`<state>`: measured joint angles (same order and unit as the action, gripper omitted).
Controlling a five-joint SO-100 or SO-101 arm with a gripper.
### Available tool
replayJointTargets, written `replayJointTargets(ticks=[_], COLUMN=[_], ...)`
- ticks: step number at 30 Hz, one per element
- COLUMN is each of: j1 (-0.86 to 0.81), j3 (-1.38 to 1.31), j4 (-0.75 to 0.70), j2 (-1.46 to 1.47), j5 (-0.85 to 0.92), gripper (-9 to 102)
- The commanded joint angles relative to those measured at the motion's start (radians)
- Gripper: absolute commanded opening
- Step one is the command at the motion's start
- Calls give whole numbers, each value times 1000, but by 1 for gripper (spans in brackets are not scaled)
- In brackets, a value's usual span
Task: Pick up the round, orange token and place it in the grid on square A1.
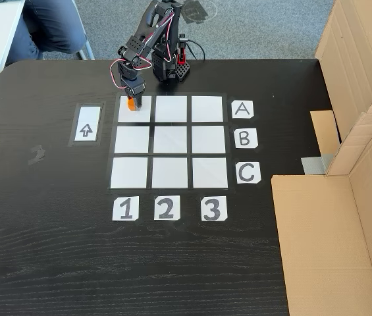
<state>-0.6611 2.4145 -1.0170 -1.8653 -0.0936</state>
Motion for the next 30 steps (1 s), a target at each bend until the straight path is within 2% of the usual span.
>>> replayJointTargets(ticks=[1, 5, 30], j1=[20, 17, -66], j3=[12, 11, -95], j4=[11, 8, -89], j2=[15, 9, -175], j5=[-6, -3, -8], gripper=[16, 20, 26])
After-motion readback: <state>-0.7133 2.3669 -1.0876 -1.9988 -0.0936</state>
